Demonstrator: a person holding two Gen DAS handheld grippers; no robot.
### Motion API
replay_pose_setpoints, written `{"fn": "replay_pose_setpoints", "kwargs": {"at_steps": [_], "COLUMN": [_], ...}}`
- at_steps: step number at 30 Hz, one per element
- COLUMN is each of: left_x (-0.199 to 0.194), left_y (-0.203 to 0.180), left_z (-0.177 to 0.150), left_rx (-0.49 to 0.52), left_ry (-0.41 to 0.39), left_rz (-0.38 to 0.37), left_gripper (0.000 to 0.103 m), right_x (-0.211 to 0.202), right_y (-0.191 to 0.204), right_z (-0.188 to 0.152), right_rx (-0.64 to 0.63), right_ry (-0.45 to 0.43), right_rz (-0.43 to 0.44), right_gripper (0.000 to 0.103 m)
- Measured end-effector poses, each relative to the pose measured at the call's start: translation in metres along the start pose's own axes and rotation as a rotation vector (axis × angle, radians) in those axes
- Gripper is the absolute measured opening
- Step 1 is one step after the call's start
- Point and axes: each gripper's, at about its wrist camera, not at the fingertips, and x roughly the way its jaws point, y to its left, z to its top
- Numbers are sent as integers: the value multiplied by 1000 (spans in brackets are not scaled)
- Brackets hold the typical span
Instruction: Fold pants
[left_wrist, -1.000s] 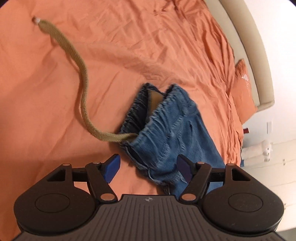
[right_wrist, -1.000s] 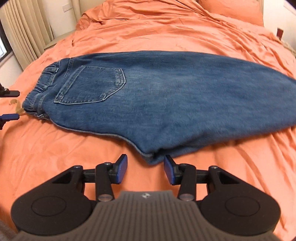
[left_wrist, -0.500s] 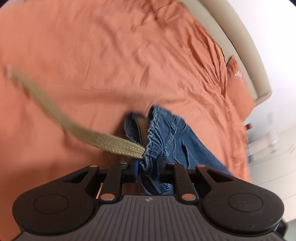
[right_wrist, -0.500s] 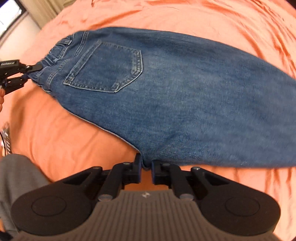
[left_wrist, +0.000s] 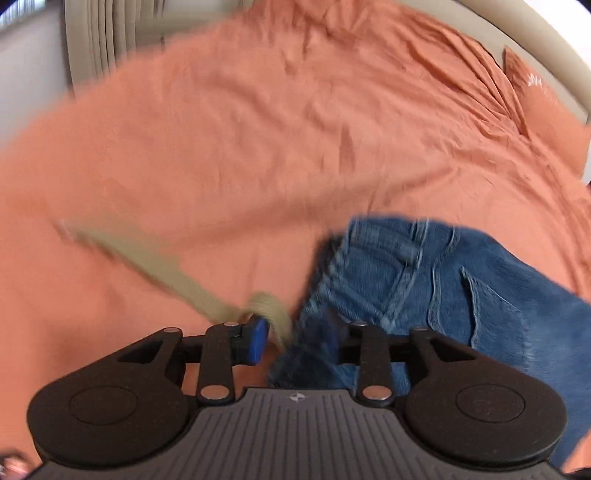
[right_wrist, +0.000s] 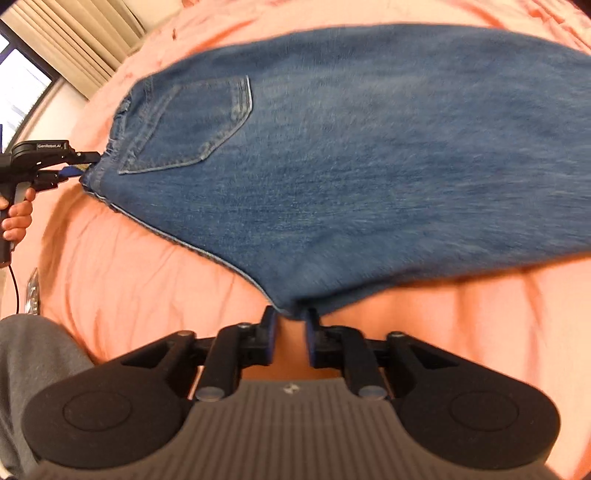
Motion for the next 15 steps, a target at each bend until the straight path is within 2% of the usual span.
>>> {"fn": "replay_pose_setpoints", "kwargs": {"at_steps": [2,5,11,15], "left_x": [-20,-38,-31,-6], "left_y": [-18,-41,-91,-122], "left_z": [9,21,25,13], "left_rx": [55,72,63,100], "left_ry": [-66,-109,-44,13], "left_rz": [46,19,-102,-89], "left_gripper": [62,64,64,59], "right_x": [-26,-73,-168,-212], "right_y": [-20,-70,-214,-325], "right_z": [-2,-4,-13,-39], "right_rx": [23,106,376,622], "right_ry": [-56,-168,-380,-506], "right_rz": [-9,-44,-190,-247], "right_gripper": [31,31,31,28]}}
